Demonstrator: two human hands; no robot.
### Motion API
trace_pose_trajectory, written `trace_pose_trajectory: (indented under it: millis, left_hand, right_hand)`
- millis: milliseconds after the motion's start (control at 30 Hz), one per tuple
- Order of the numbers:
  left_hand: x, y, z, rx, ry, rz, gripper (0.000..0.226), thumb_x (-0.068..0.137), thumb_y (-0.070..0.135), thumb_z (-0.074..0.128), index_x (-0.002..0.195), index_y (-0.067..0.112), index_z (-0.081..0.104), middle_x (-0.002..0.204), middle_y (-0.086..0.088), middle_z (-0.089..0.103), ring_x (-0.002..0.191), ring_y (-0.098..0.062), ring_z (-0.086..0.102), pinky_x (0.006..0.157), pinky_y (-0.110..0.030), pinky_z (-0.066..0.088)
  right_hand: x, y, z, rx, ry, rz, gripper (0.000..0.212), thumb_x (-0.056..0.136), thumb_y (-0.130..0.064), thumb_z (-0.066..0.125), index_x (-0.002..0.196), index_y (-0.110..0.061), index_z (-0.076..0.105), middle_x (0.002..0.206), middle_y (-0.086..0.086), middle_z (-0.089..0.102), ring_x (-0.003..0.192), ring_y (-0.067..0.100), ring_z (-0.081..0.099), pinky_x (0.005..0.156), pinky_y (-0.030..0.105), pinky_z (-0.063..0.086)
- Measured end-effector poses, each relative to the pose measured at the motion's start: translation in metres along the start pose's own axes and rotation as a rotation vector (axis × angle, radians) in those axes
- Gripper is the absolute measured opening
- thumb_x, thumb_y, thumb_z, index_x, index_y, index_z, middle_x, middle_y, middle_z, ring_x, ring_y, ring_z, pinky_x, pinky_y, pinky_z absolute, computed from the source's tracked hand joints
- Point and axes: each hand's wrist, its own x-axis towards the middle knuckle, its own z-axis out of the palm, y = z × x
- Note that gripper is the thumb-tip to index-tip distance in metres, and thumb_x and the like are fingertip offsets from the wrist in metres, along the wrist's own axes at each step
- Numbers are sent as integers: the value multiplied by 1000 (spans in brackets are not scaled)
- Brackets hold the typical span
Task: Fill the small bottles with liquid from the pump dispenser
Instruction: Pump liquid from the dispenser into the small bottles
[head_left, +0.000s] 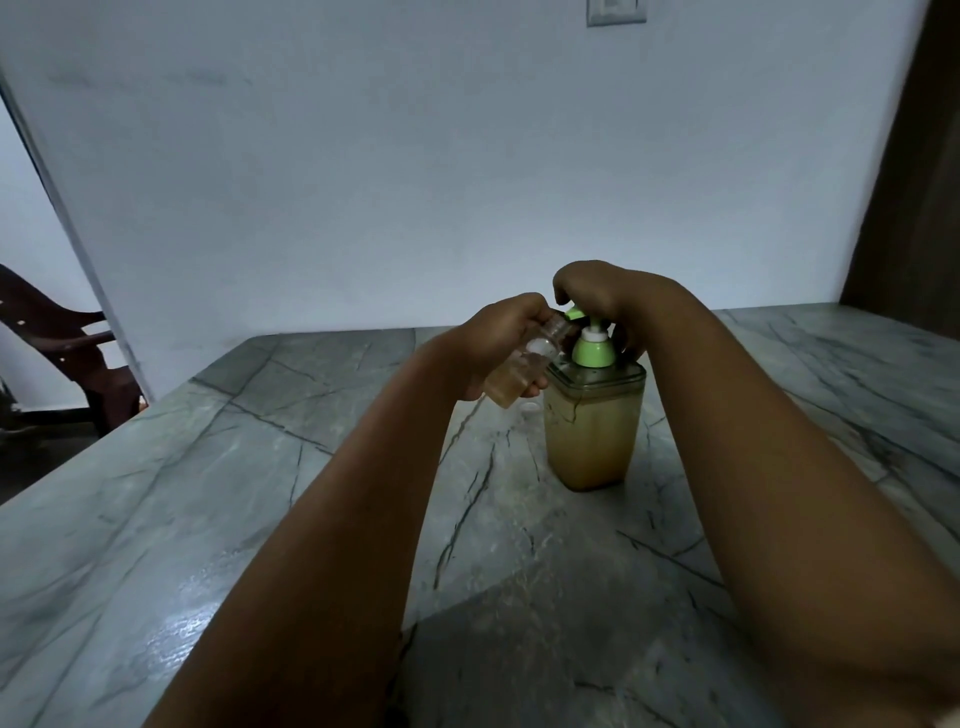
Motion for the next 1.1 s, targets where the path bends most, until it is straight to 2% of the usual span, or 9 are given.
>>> trace_pose_trajectory:
  millis: [33,67,167,400,467,633,767,933,1100]
  left_hand:
    - [0,0,0,0,1,1,33,94,29,38,102,5,59,62,-8,58,53,-22,55,48,-24,47]
    - [0,0,0,2,5,1,33,94,28,38,101,5,59,63,-9,58,53,-22,55,48,-23,47]
    - [-1,0,0,7,7,-5,33,94,28,38,100,3,59,62,-9,58,52,-22,55,48,-23,47]
    - [-2,0,-1,8,16,-17,32,93,29,41,95,3,59,60,-8,58,52,-22,56,47,-24,47]
    - [-3,0,0,3,14,-7,30,93,28,41,94,5,59,59,-6,59,52,-21,56,47,-23,47]
    - [-3,0,0,-1,-6,-11,32,93,29,40,98,4,59,58,-6,60,51,-20,55,47,-23,45]
    - [-4,1,0,-1,-3,-12,30,93,28,41,94,4,59,57,-5,59,49,-19,55,46,-22,45]
    - [-3,1,0,0,12,-6,29,93,28,43,100,5,59,63,-8,58,51,-21,56,46,-22,46]
    - [-2,0,1,11,18,-9,29,93,29,41,94,5,59,63,-9,58,53,-21,56,47,-24,47]
  right_hand:
    - [0,-1,-1,15,2,4,18,96,-2,30,79,-5,34,79,38,40,80,25,51,84,47,45]
    - [-1,-1,0,39,9,13,17,96,-2,31,80,-4,36,80,34,42,80,25,50,84,45,44]
    - [1,-1,2,14,15,7,30,93,2,30,64,-4,37,66,16,39,56,25,36,67,34,39]
    - [-3,0,4,-126,-63,-17,33,94,-3,33,63,-2,44,62,12,42,51,21,37,52,24,32]
    - [0,1,2,-94,-74,-31,24,96,-8,33,75,0,45,64,12,42,52,20,37,54,25,33]
    - [3,0,-2,46,-40,14,18,97,-25,35,101,-9,42,77,11,43,64,25,44,75,38,40]
    - [8,1,0,-15,-46,10,16,95,-14,36,95,0,44,77,16,47,65,28,46,71,37,43]
    - [9,2,1,-118,-35,-32,19,92,-8,34,77,-2,45,71,14,45,59,25,42,61,31,41]
    - [9,2,3,-113,-69,-17,17,94,-9,34,89,0,47,76,17,47,58,25,42,59,31,41]
